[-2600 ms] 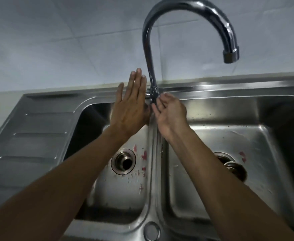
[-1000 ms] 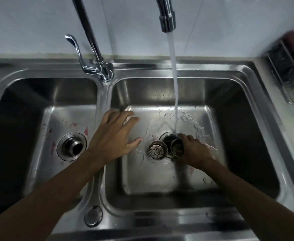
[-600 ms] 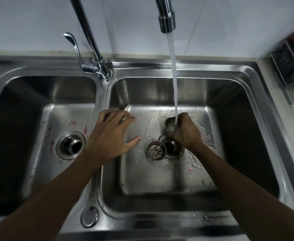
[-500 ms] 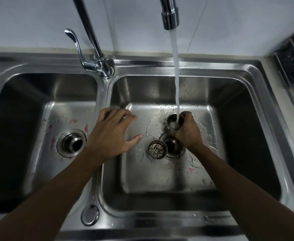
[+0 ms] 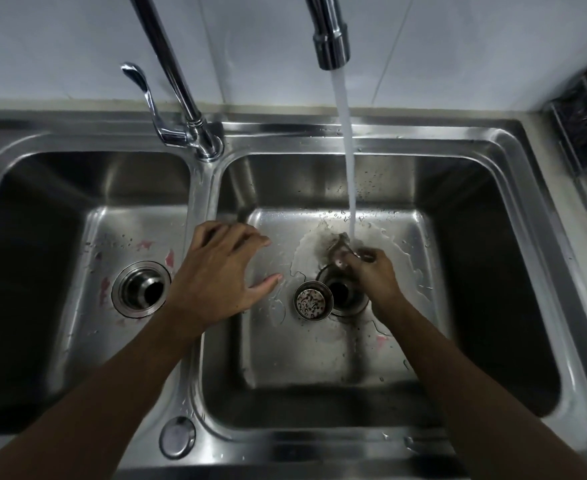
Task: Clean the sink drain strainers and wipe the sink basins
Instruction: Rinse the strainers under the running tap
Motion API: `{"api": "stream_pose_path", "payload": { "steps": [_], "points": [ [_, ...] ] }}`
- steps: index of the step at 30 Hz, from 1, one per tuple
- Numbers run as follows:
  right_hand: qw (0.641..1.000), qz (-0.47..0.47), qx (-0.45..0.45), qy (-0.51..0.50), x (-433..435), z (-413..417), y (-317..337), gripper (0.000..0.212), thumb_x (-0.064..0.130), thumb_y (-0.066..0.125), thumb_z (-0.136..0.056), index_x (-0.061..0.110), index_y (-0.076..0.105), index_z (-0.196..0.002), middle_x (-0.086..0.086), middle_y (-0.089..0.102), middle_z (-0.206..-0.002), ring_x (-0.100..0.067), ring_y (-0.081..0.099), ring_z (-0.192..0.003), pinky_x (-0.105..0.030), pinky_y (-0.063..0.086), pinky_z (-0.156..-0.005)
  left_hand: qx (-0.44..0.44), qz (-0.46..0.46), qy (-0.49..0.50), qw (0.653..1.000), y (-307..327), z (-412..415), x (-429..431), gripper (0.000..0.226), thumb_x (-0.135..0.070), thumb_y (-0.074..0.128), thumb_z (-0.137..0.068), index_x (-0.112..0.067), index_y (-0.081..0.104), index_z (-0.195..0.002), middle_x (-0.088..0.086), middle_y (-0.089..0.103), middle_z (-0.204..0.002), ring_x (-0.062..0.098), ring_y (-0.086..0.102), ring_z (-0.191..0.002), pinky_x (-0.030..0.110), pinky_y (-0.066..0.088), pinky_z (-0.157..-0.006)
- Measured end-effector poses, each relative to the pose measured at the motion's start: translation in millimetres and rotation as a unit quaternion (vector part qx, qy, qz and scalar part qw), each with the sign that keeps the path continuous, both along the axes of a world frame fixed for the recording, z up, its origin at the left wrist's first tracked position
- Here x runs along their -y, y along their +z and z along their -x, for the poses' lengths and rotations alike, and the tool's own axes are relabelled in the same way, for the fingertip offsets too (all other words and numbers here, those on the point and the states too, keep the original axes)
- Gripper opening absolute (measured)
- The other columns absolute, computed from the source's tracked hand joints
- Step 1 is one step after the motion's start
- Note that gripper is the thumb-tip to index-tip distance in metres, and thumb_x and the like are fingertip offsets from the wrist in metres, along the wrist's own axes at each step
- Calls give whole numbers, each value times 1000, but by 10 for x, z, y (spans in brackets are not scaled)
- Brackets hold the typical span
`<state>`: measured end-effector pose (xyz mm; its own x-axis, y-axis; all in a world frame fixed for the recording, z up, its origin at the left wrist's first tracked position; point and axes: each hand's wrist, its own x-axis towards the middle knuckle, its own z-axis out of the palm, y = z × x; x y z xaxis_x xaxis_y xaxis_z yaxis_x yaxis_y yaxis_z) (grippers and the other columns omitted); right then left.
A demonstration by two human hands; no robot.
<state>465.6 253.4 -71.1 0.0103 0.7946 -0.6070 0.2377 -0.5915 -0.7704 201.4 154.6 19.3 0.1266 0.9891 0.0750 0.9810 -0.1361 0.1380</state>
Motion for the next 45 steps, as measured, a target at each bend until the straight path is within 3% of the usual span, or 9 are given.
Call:
{"api": "stream_pose_path", "payload": {
  "steps": [5, 10, 16, 19, 22, 25, 30, 34, 45],
  "points": [
    [888, 231, -348, -192, -21, -81, 84, 54, 45, 75, -85, 7, 64, -122, -21, 67, -110, -28, 69, -94, -37, 62, -78, 3, -22, -3, 1000, -22, 0, 2, 67, -72, 53, -85, -20, 67, -126, 1, 66, -122, 20, 61, -111, 46, 36, -108],
    [804, 289, -451, -258, -34, -68, 163, 63, 42, 78, -84, -5, 61, -123, -23, 70, -103, -30, 72, -90, -35, 62, -82, 7, -21, -4, 1000, -60, 16, 6, 66, -73, 55, -85, -23, 65, -127, -3, 63, -123, 17, 59, -113, 42, 31, -110],
    [797, 262, -451, -305, -121, 21, 370, 63, 36, 76, -87, -3, 56, -133, -21, 63, -126, -29, 66, -111, -37, 62, -84, 17, -43, -4, 999, -72, 17, 6, 64, -72, 56, -85, -23, 67, -125, -4, 64, -121, 17, 59, -111, 41, 31, -109],
    [858, 225, -387, -252, -2, 37, 413, 47, 32, 75, -88, 3, 64, -123, -20, 64, -121, -30, 66, -107, -39, 63, -80, 23, -54, -3, 998, -76, 19, 5, 62, -71, 58, -85, -22, 67, -123, -3, 65, -120, 18, 61, -108, 42, 33, -108],
    [997, 33, -22, -60, 73, 22, 355, 38, 32, 79, -85, 9, 66, -113, -9, 68, -113, -22, 67, -98, -40, 59, -91, 24, -49, -4, 999, -71, 16, 3, 63, -71, 57, -85, -22, 67, -123, -3, 65, -120, 18, 61, -108, 43, 33, -109],
    [971, -140, 185, 55, 13, 11, 324, 75, 36, 87, -75, 14, 50, -136, 6, 63, -115, -14, 62, -104, -26, 50, -90, 26, -45, -4, 999, -67, 12, -3, 64, -72, 55, -85, -22, 67, -124, -3, 65, -120, 18, 61, -109, 43, 34, -109],
    [938, -198, 222, 178, 144, -109, 183, 79, 31, 91, -70, 13, 48, -135, -1, 64, -123, -19, 64, -109, -36, 57, -94, 25, -42, -1, 999, -69, 17, -3, 64, -72, 54, -85, -23, 66, -124, -3, 65, -119, 18, 61, -109, 42, 32, -108],
    [939, -231, 220, 129, -59, -134, 270, 76, 35, 90, -72, 12, 50, -133, 3, 65, -116, -15, 66, -103, -15, 51, -79, 23, -41, -3, 999, -70, 15, -5, 65, -73, 54, -85, -22, 66, -123, -2, 66, -119, 19, 61, -108, 42, 32, -108],
    [920, -266, 236, 162, 16, -159, 253, 82, 30, 91, -69, 13, 49, -137, -1, 64, -126, -18, 62, -113, -36, 55, -96, 22, -37, 3, 999, -81, 26, 3, 63, -73, 54, -85, -23, 67, -123, -4, 64, -121, 18, 60, -111, 42, 31, -109]
  ]
}}
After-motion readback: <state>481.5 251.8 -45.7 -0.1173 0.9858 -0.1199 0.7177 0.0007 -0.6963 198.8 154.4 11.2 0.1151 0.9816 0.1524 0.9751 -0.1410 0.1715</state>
